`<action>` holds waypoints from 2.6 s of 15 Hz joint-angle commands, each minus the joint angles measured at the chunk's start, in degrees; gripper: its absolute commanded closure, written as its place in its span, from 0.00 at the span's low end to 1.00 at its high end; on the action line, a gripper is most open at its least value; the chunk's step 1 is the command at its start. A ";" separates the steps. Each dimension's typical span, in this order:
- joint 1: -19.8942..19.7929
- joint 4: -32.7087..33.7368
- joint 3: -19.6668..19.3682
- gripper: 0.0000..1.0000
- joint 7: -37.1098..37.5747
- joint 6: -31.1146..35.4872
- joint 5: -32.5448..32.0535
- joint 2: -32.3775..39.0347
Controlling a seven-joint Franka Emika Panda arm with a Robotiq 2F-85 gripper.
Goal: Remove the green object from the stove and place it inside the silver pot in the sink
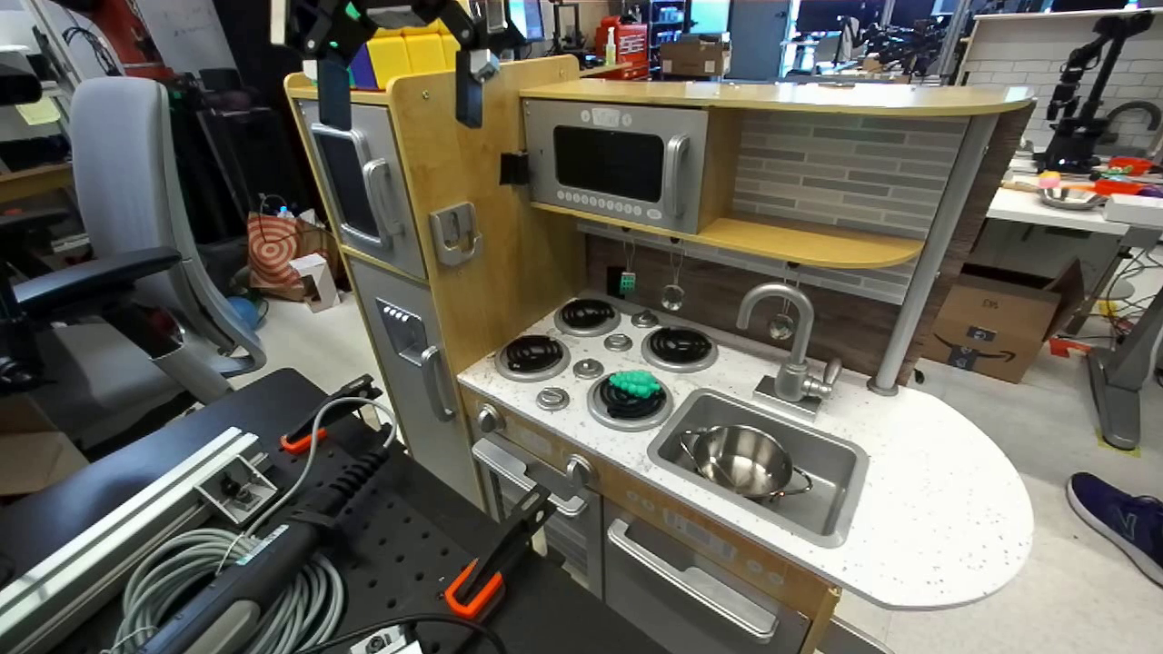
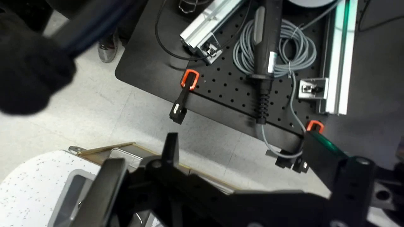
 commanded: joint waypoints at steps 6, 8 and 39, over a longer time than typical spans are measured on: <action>-1.91 2.70 -1.90 0.00 19.13 19.54 5.37 9.04; -2.57 4.83 -2.08 0.00 24.67 24.34 5.02 13.97; -2.84 2.89 2.12 0.00 47.99 69.44 33.46 37.48</action>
